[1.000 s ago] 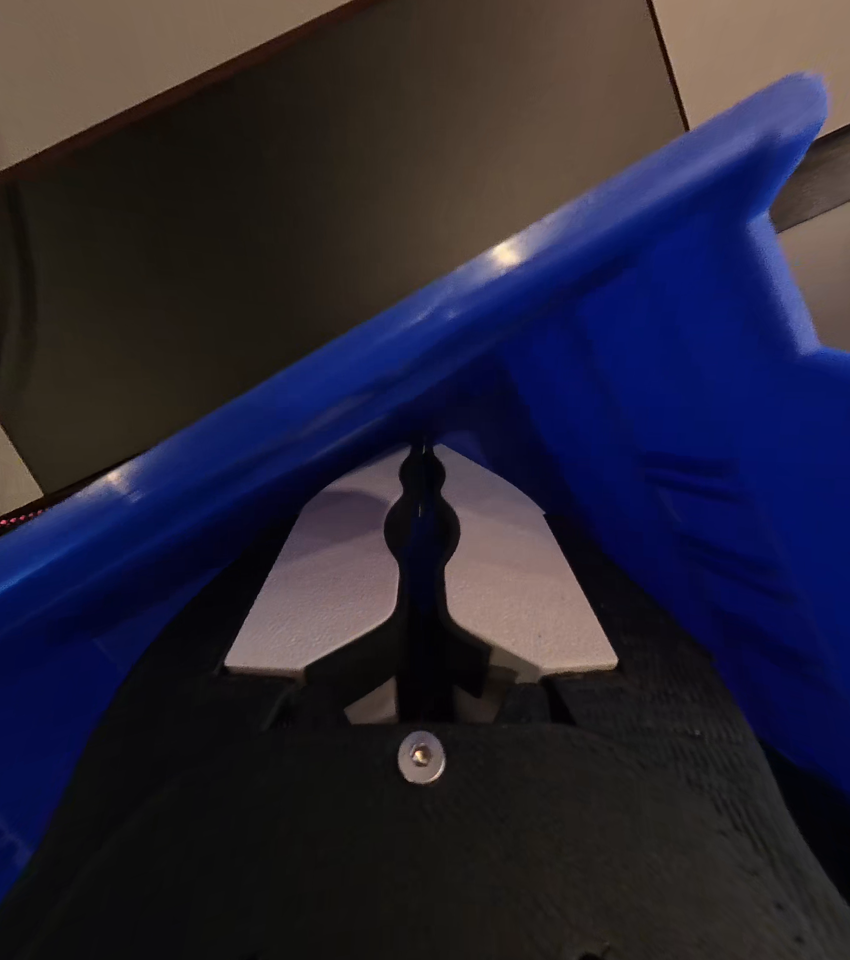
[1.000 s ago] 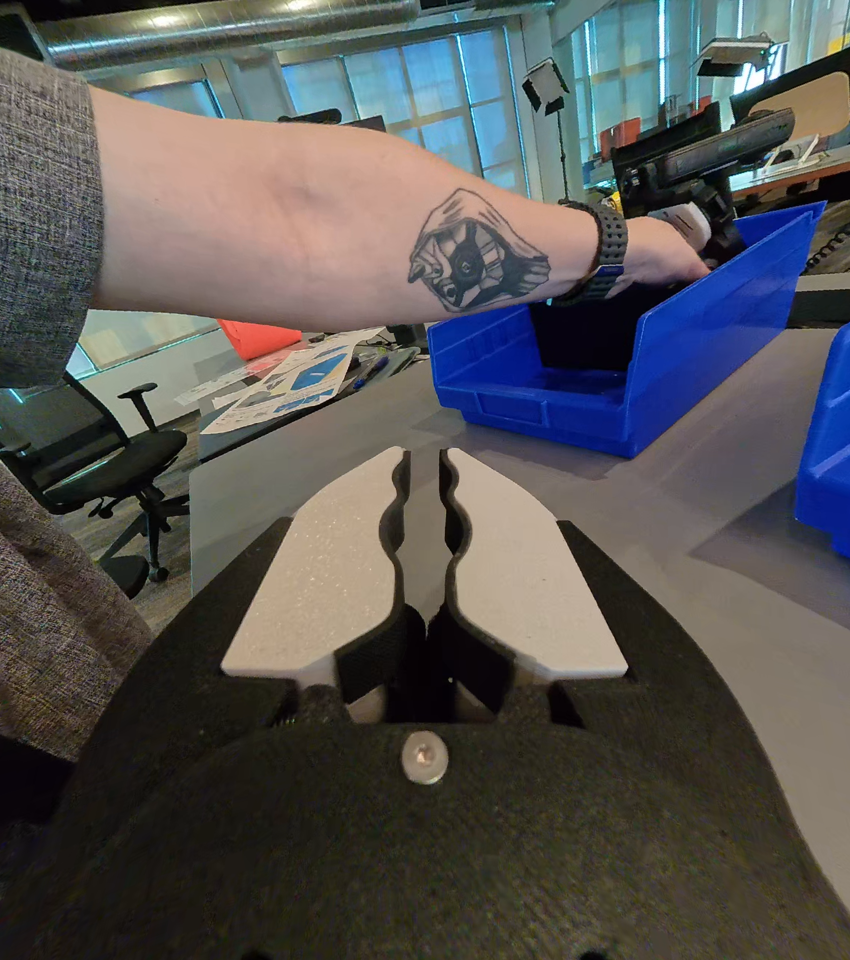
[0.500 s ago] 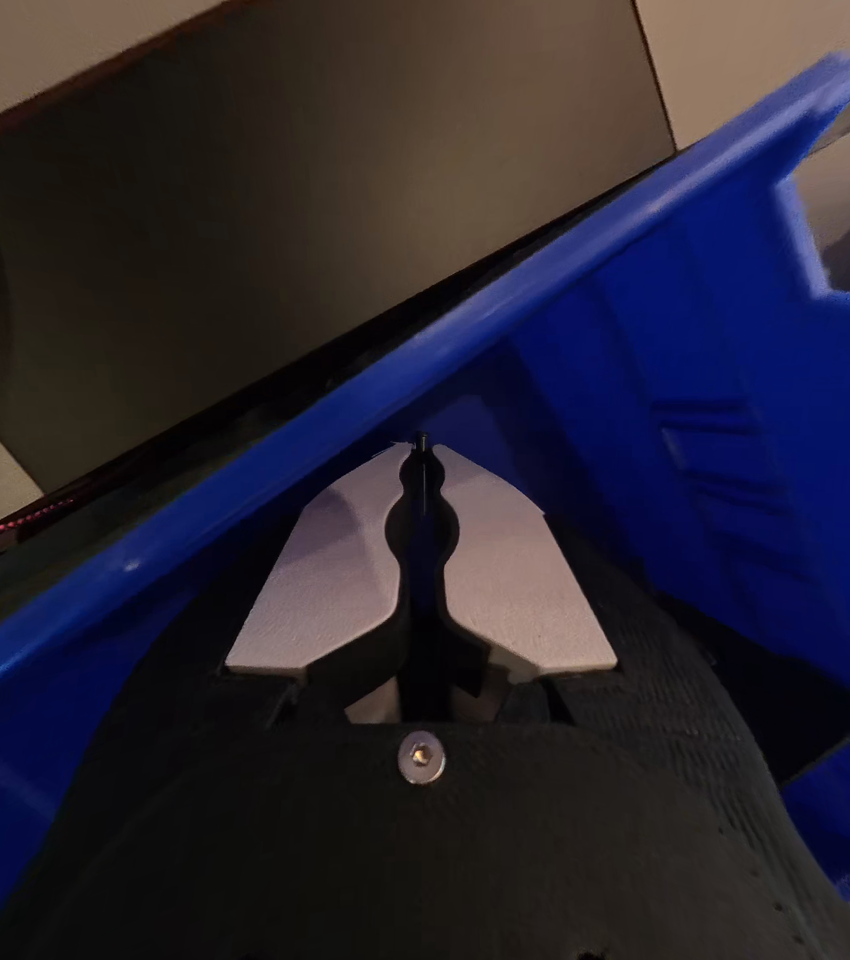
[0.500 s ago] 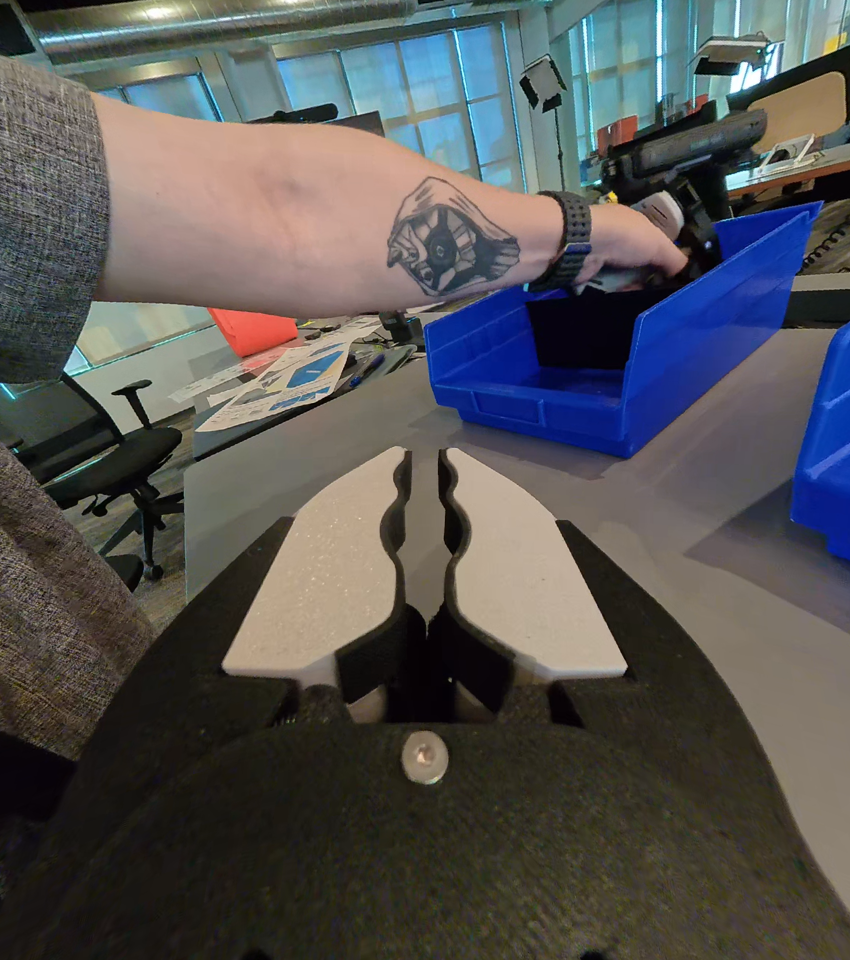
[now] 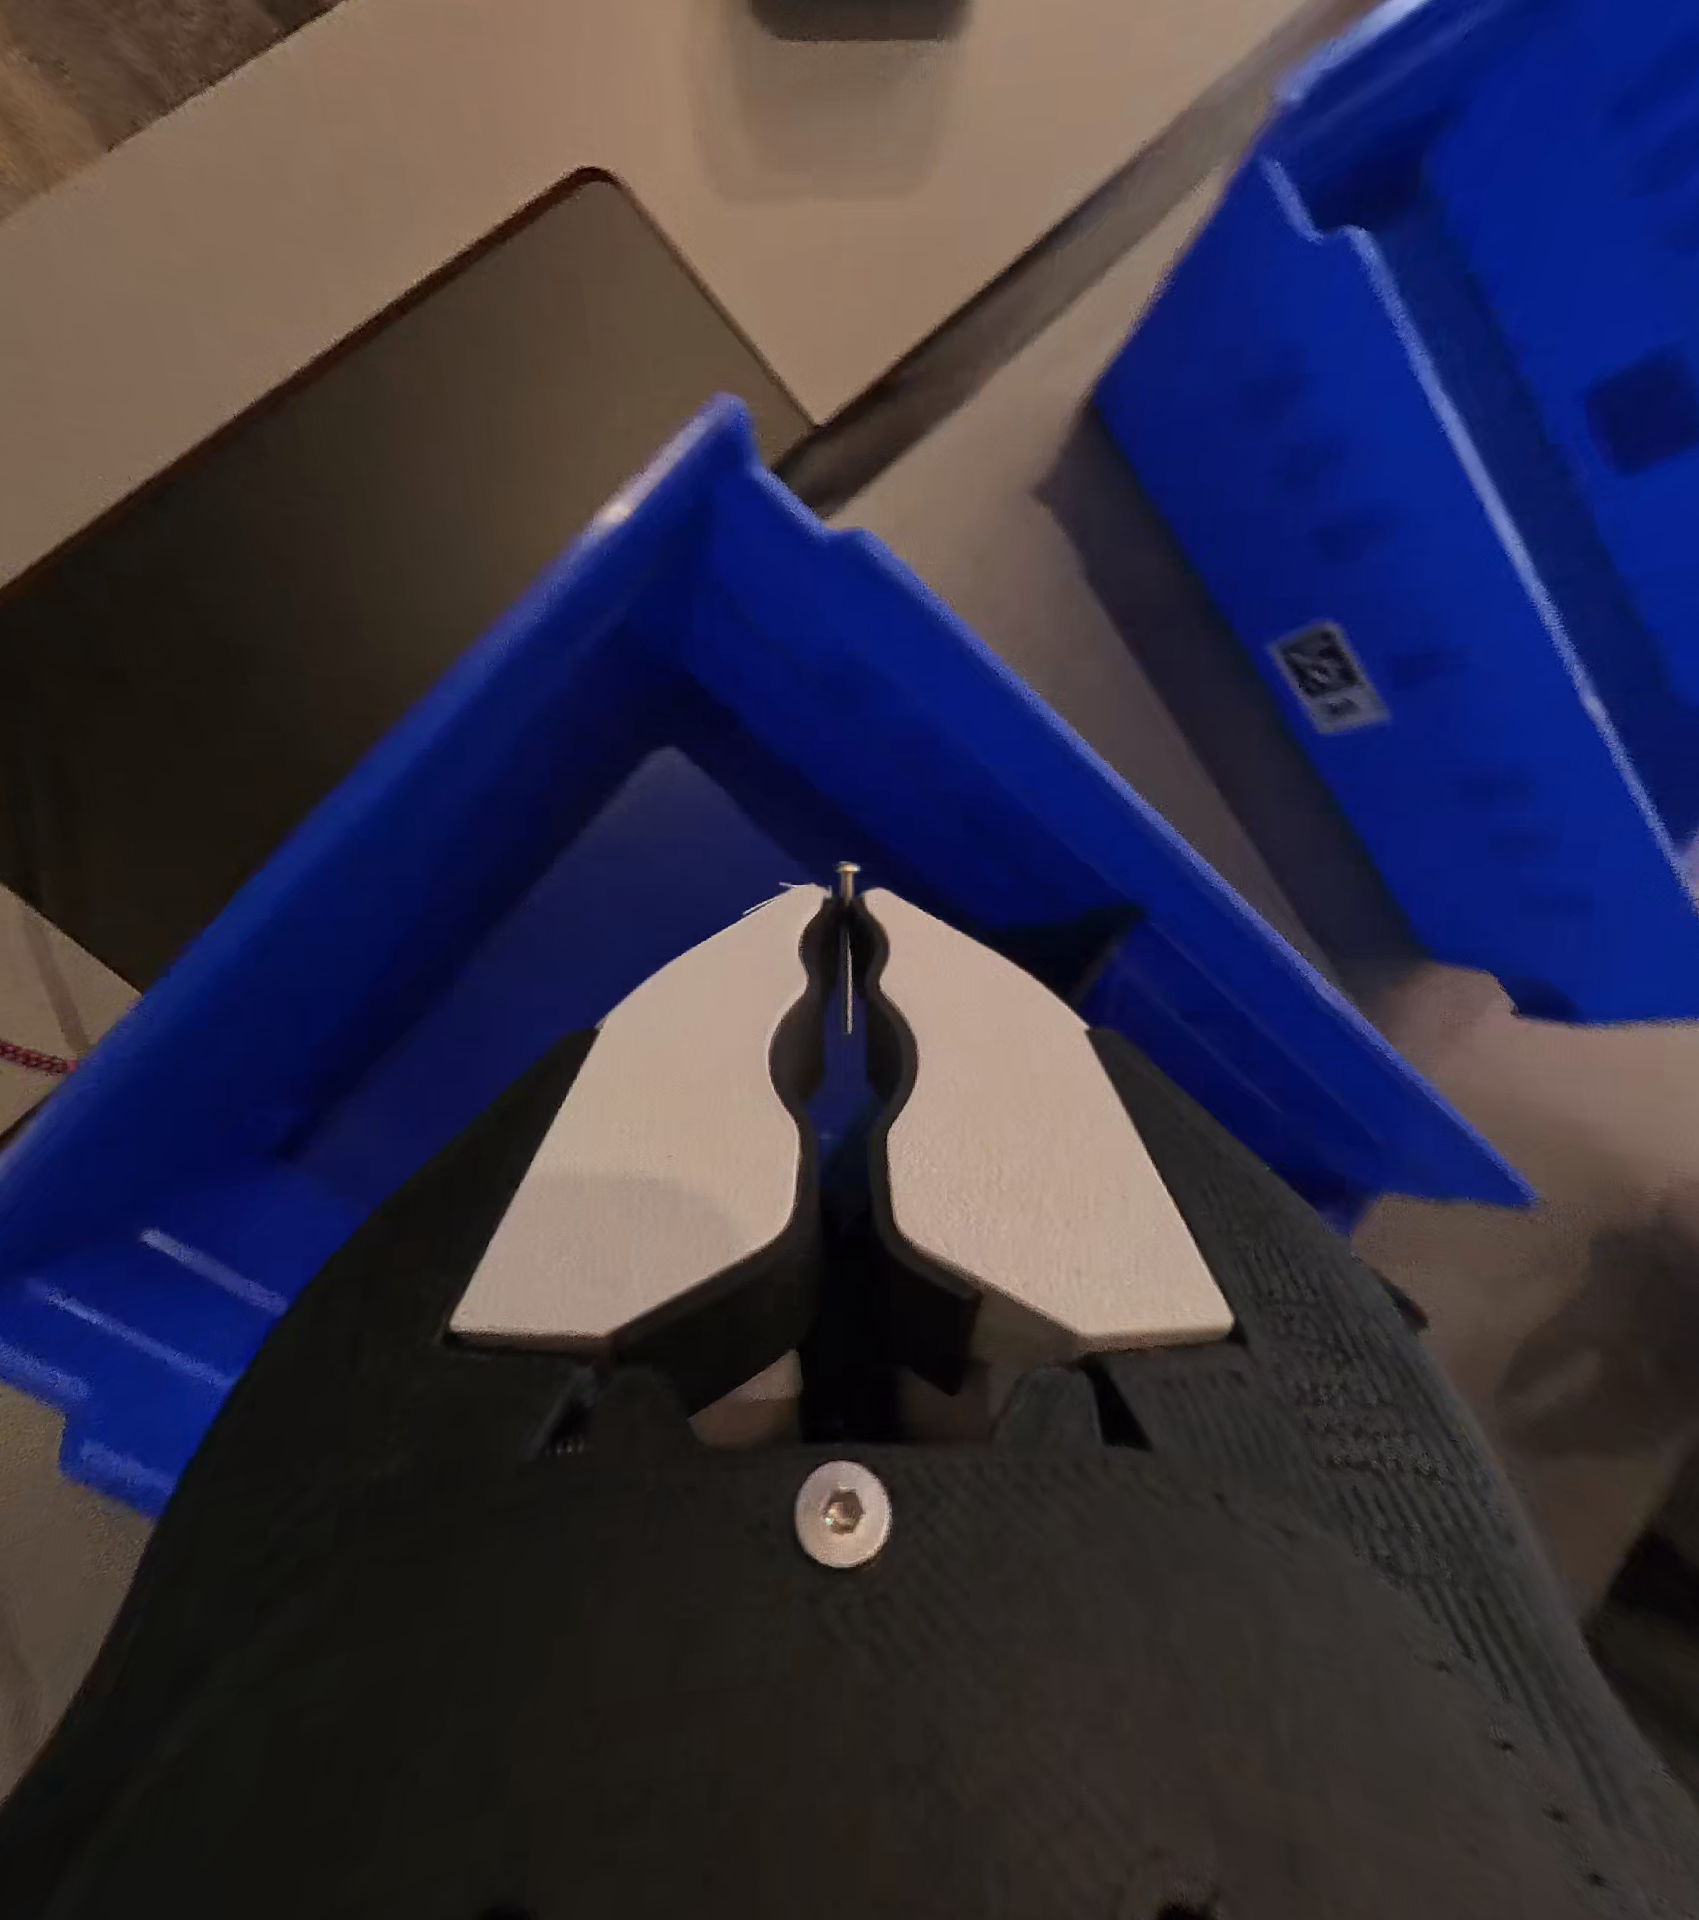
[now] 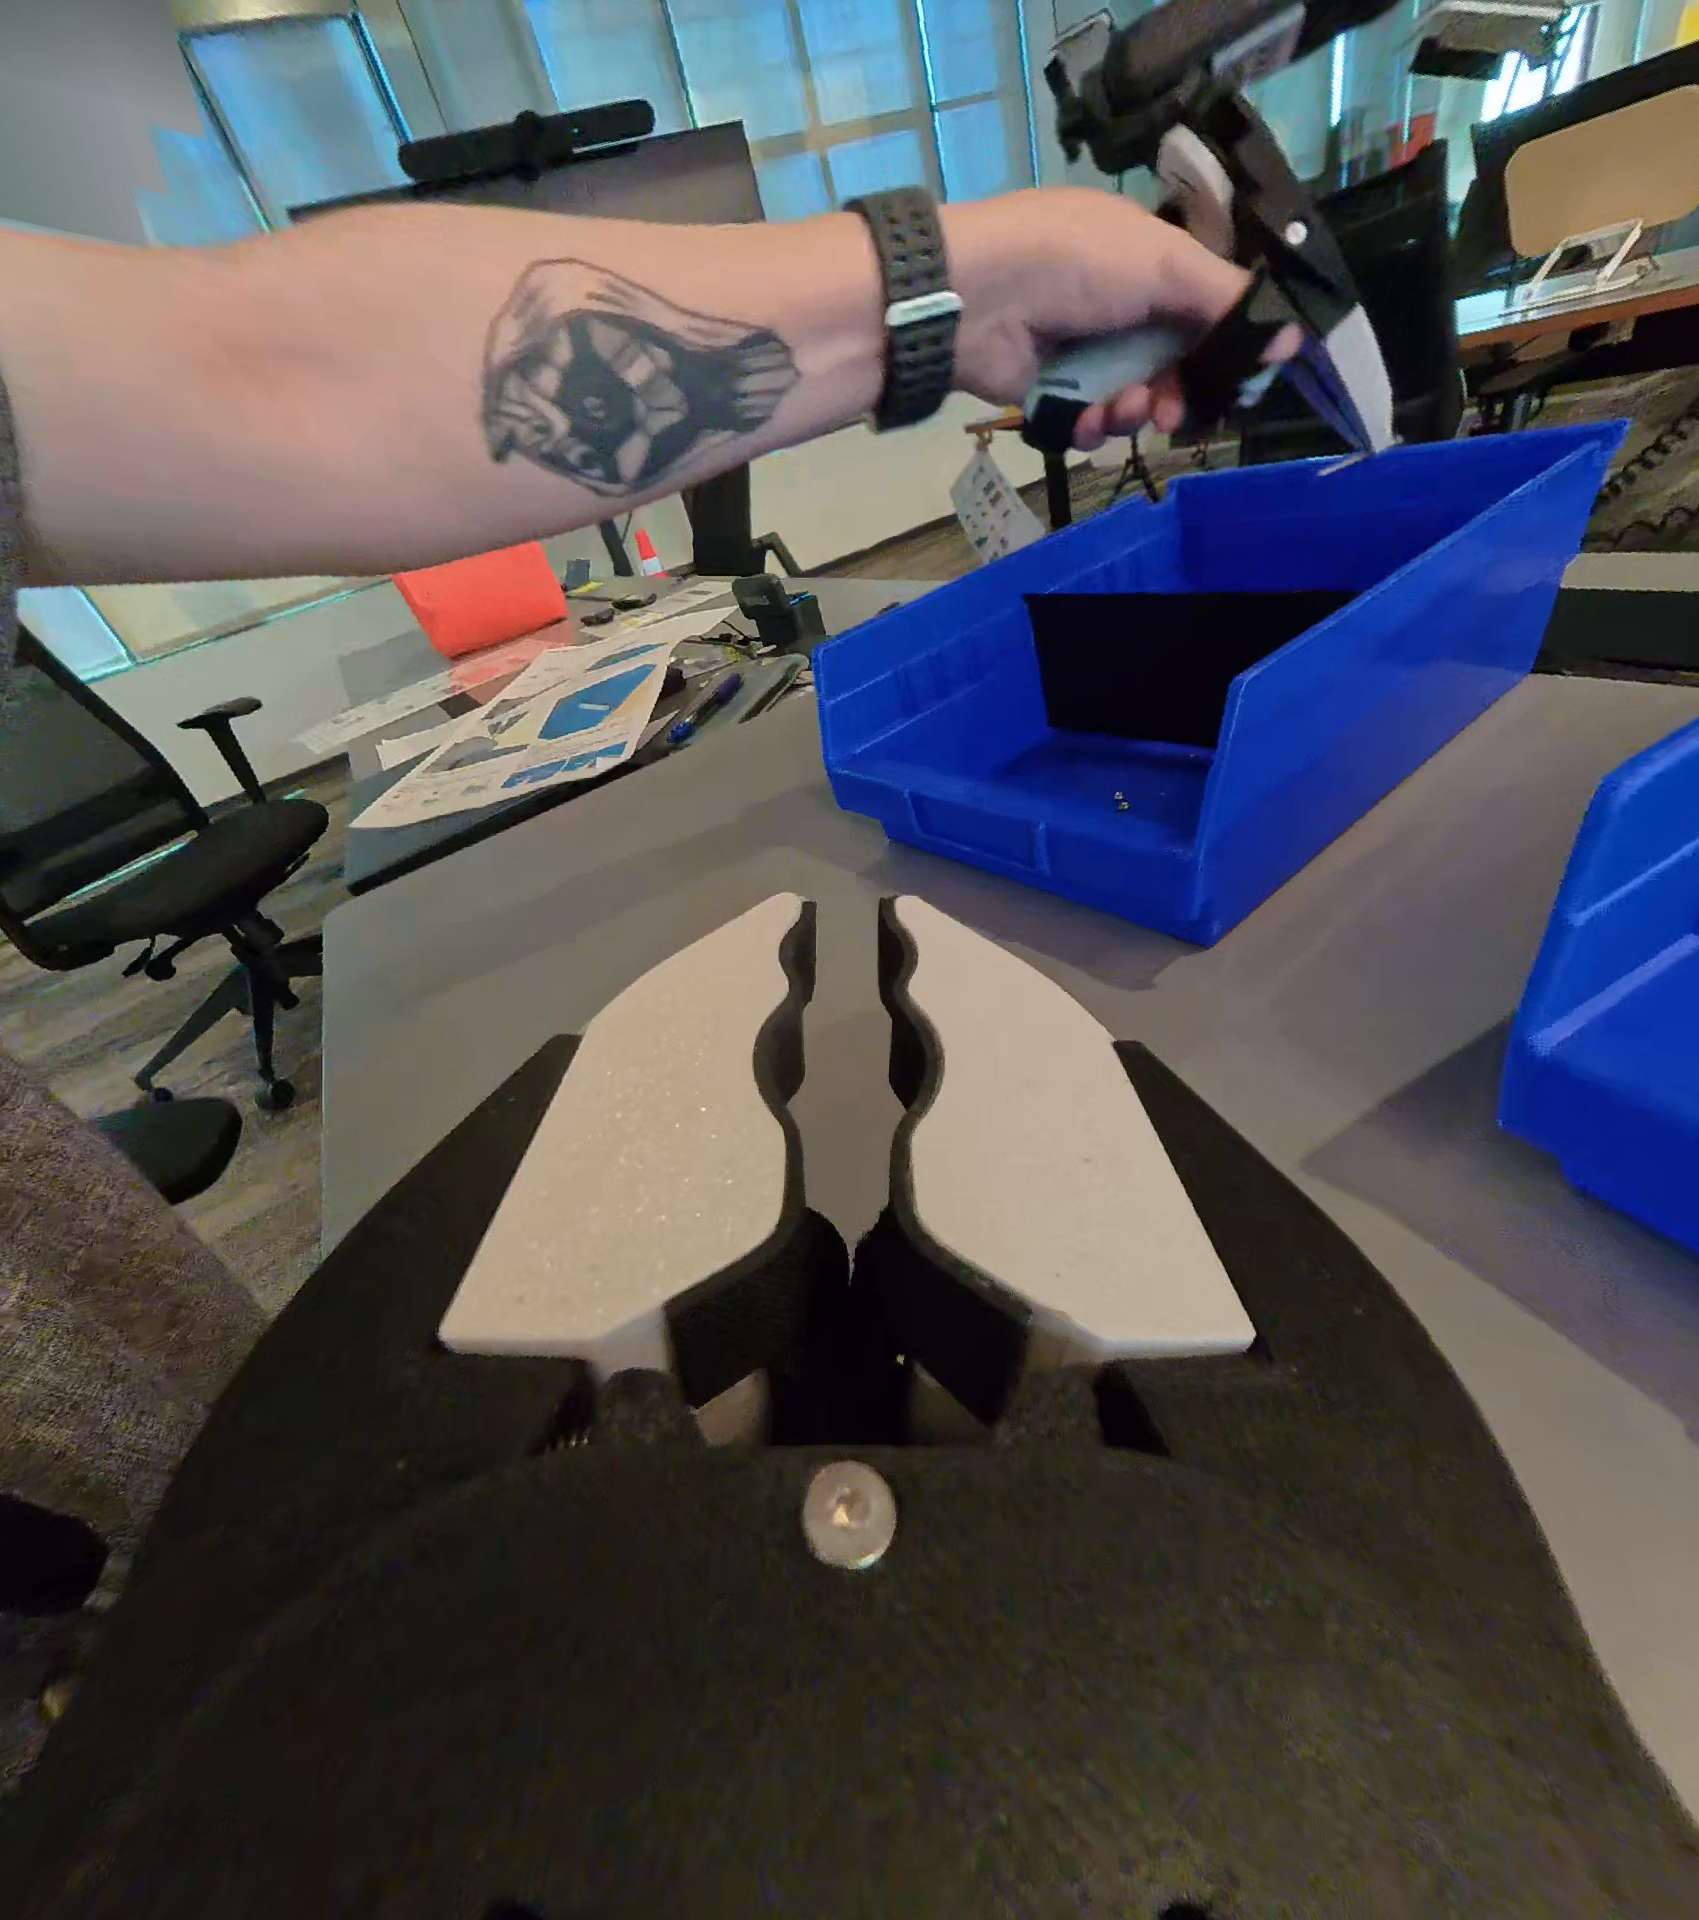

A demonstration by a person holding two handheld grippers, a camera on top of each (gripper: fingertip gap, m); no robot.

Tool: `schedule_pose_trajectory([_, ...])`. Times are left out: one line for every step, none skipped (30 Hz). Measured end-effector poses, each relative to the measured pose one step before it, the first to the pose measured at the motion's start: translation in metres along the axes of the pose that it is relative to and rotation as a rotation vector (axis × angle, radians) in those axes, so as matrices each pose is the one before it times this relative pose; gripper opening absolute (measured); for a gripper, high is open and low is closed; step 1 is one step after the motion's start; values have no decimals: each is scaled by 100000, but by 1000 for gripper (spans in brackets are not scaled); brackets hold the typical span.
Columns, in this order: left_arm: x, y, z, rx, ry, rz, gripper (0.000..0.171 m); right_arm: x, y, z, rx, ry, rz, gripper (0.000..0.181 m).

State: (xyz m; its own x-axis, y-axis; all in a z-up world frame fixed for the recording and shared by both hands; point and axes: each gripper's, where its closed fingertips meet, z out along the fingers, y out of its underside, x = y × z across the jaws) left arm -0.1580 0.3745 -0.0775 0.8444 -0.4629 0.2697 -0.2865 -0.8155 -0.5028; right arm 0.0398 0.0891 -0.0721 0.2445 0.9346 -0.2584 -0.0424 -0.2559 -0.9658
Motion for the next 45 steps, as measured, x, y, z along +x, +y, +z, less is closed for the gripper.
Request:
schedule_pose_trajectory([998, 354, -901, 175, 2806, 2572, 2, 91, -269, 161, -681, -524, -30, 11])
schedule_pose_trajectory([1065, 530, -841, -583, 2775, 2328, 2, 127, -220, 218, -1377, -92, -568, 12])
schedule_pose_trajectory([1123, 618, -770, -810, 2540, 2320, 3, 168, -218, 243, -1688, 452, -1182, 14])
schedule_pose_trajectory([1290, 746, -676, -1267, 2887, 2593, 2, 55, -282, 240, -1442, 67, -1636, 14])
schedule_pose_trajectory([1280, 841, -578, -1758, 2169, 2430, 3, 9, -308, 253, -1312, 141, -1842, 15])
schedule_pose_trajectory([1301, 726, -520, -469, 1878, 2349, 2, -35, -354, 258, -1049, 293, -1859, 16])
schedule_pose_trajectory([1403, 615, -432, 600, 2510, 1459, 3, -73, -414, 241, -141, 435, -1383, 17])
schedule_pose_trajectory([1472, 476, -339, 1503, 3157, 496, 3, -186, -384, 306, 196, -181, 93, 17])
schedule_pose_trajectory([1382, 232, -283, 3432, 2751, 241, 3, -358, -317, 405, 374, -1627, 2202, 17])
schedule_pose_trajectory([1387, 186, -200, 3656, 3285, -112, 2, -309, -366, 461, 1362, -1822, 4456, 17])
schedule_pose_trajectory([1350, 63, -155, 4458, 3364, -360, 2, -194, -392, 492, 2149, -1648, 6288, 16])
schedule_pose_trajectory([1244, -9, -92, 5246, 3007, -462, 2, -118, -404, 477, 2671, -2047, 7325, 16])
schedule_pose_trajectory([1270, 171, -2, 3821, 3608, -854, 2, 18, -413, 470, 3022, -1719, 7184, 16])
schedule_pose_trajectory([1253, 164, 19, 4243, 3526, -443, 2, 191, -325, 450, 2340, -673, 5480, 15])
schedule_pose_trajectory([1120, 292, 41, 3201, 2644, -210, 2, 242, -313, 399, 1863, -152, 2694, 15])
schedule_pose_trajectory([990, 366, 26, 2737, 1826, 431, 2, 384, -273, 364, 1325, 1562, 576, 15])
schedule_pose_trajectory([868, 363, 16, 3011, 1293, 370, 2, 154, -266, 357, 644, 508, -21, 15])
schedule_pose_trajectory([920, 445, 25, 2568, 2042, -69, 2, -80, -220, 369, -16, -365, -250, 15])
schedule_pose_trajectory([900, 325, -11, 3520, 2277, -147, 2, -218, -219, 391, -64, -645, -264, 16])
schedule_pose_trajectory([788, 358, 0, 3177, 1708, -239, 2, -336, -255, 389, 572, -794, -598, 16])
schedule_pose_trajectory([726, 391, -6, 2760, 1609, -282, 2, -429, -122, 417, 92, -1022, -628, 17])
schedule_pose_trajectory([706, 207, -48, 3911, 1855, -406, 2, -394, -26, 416, -56, -906, 88, 17])
schedule_pose_trajectory([623, 208, -67, 3492, 1820, -920, 2, -379, -34, 361, 703, -779, -85, 17])
schedule_pose_trajectory([492, 332, -34, 2350, 1238, -300, 2, -477, -54, 283, 1292, -1591, 152, 17])
schedule_pose_trajectory([315, 492, 7, 780, 318, 275, 2, -598, -77, 218, 1554, -2872, 1528, 16])
schedule_pose_trajectory([302, 440, -20, 615, 487, -189, 2, -453, -29, 171, 1289, -2669, 2582, 17])
schedule_pose_trajectory([390, 285, -76, 1128, 1353, -728, 2, -328, 51, 141, 515, -2122, 1983, 18])
schedule_pose_trajectory([348, 208, -79, 1058, 1017, -708, 2, -114, 141, 114, -175, -788, 1084, 18])
schedule_pose_trajectory([325, 162, -81, 952, 465, 125, 2, -61, 95, 52, 76, -478, 830, 18])
schedule_pose_trajectory([303, 144, -33, 682, 241, 496, 2, -142, 71, 35, 72, -1165, 1391, 18])
schedule_pose_trajectory([323, 160, 17, 425, 549, 256, 2, -161, 62, 41, 174, -1065, 1234, 18])
schedule_pose_trajectory([250, 131, 33, 320, 328, 166, 2, -224, 69, 72, 221, -1315, 1074, 17])
schedule_pose_trajectory([147, 36, 30, 768, -58, 339, 2, -260, 86, 110, -24, -1450, 953, 17])
schedule_pose_trajectory([124, 20, 23, 611, 188, 215, 2, -364, 103, 140, 17, -1987, 960, 15])
schedule_pose_trajectory([76, 10, 10, 560, 159, 15, 2, -294, 111, 165, -169, -1380, 929, 15])
schedule_pose_trajectory([77, 14, 13, 451, 324, -93, 2, -198, 115, 142, -205, -490, 196, 14])
schedule_pose_trajectory([103, -9, -1, 478, 376, -60, 2, -197, 73, 126, -103, -508, 71, 14])
schedule_pose_trajectory([59, -28, -17, 522, -9, 264, 2, -213, -41, 90, 465, -781, 328, 13])
schedule_pose_trajectory([60, 1, -13, 271, -3, 248, 2, -202, -70, 63, 530, -945, 556, 13])
schedule_pose_trajectory([74, -40, -31, 543, 115, 94, 2, -127, -3, 77, -69, -483, 192, 13])
schedule_pose_trajectory([39, 22, -8, 156, 33, 57, 2, -80, 14, 84, -72, -170, 103, 12])
schedule_pose_trajectory([24, 20, -27, 153, -5, 107, 2, -120, -60, 46, 452, -580, 257, 11])
schedule_pose_trajectory([32, 27, -31, 166, 139, -59, 2, -89, -69, 41, 397, -537, 438, 10])
schedule_pose_trajectory([31, 0, -36, 309, 175, -169, 2, -47, -8, 47, -173, -268, 167, 9])
schedule_pose_trajectory([9, -10, -57, 344, 15, -52, 2, -35, -16, 56, -9, -171, 142, 7])
